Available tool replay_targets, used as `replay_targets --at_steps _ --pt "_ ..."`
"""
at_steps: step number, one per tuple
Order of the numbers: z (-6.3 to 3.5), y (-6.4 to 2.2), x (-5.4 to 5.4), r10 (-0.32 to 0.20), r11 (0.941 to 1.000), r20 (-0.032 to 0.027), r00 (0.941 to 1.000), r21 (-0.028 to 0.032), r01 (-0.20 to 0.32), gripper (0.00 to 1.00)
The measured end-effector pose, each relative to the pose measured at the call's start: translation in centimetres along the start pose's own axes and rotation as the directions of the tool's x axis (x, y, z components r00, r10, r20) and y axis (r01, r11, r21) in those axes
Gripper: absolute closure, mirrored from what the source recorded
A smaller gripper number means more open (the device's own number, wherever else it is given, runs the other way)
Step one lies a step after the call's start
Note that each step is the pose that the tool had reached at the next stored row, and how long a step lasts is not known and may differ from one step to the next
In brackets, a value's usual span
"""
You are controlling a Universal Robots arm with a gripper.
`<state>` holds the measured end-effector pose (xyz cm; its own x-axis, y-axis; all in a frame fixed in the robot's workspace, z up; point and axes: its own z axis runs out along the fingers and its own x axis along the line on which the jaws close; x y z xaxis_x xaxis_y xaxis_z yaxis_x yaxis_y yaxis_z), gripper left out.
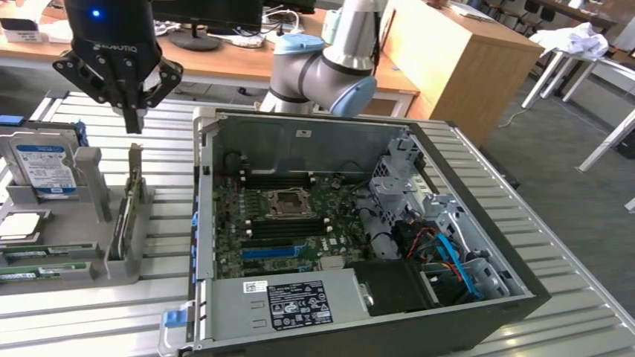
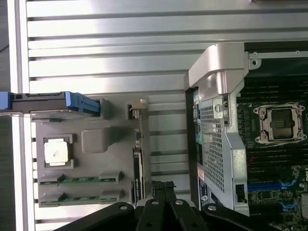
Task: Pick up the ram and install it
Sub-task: 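Reach for the ram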
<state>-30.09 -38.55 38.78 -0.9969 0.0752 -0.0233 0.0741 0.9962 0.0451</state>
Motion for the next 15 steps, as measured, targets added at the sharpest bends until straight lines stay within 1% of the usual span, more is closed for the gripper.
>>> replay_targets --at_steps 10,15 --pt "-0.01 -0.08 3.0 0.000 1.0000 0.0000 1.0000 0.0000 0.000 0.89" --pt "-0.01 -0.13 4.2 0.000 1.0000 0.0000 1.0000 0.0000 0.000 0.89"
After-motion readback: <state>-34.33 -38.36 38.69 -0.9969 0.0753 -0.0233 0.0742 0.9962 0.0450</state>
